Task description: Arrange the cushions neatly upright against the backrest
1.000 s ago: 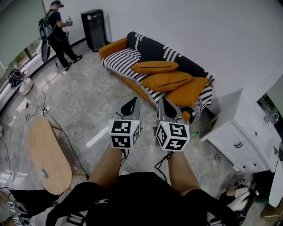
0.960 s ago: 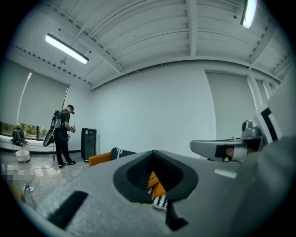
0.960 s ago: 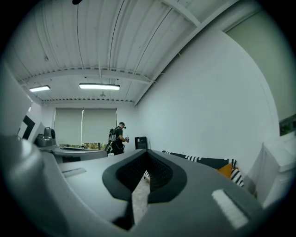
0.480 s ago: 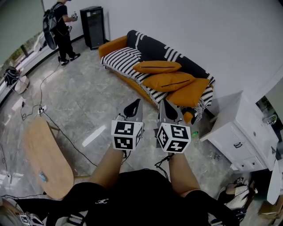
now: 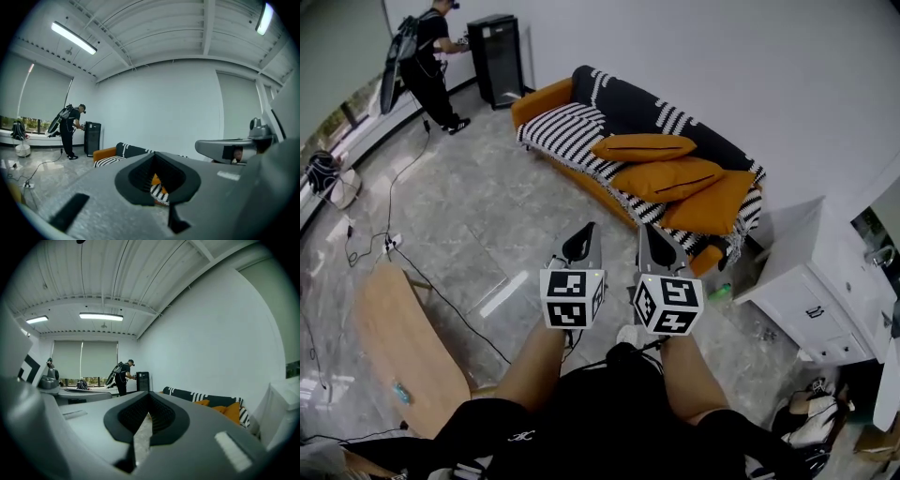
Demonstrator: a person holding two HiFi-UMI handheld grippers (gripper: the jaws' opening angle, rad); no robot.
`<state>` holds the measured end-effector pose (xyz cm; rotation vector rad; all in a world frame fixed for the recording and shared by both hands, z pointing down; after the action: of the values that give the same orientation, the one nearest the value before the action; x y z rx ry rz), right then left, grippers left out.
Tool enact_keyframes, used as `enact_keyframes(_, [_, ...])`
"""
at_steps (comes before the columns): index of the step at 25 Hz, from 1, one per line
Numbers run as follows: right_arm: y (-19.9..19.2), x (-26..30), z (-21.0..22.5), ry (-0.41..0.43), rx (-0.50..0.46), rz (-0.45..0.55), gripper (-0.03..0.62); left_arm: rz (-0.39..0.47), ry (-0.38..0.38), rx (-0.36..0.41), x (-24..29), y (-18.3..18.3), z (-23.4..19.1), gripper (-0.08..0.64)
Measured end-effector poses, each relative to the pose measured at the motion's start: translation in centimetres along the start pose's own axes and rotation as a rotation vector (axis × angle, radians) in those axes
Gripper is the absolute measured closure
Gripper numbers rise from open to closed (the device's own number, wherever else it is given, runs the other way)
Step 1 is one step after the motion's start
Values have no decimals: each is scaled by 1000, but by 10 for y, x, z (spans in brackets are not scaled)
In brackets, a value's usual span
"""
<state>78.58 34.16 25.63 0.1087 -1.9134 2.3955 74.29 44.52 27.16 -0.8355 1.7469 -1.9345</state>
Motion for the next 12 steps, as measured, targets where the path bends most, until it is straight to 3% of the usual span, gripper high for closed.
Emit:
enact_keyframes(7, [-2, 82, 19, 48, 21, -12, 584, -5, 31, 12, 64, 4, -34, 552])
enact_keyframes(12, [17, 152, 46, 76, 25, -7, 584, 2, 60, 32, 129, 24, -58, 552])
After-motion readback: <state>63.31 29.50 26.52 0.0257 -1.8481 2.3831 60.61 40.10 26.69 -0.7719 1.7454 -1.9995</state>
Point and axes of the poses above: the fingertips, and each gripper's own axes: x forward along the fingers, z to its right, y out of its top, the point moved 2 cm from there along -x, backward along the fingers, and after that the axes turned 8 degrees about x, right-handed, at the moved point
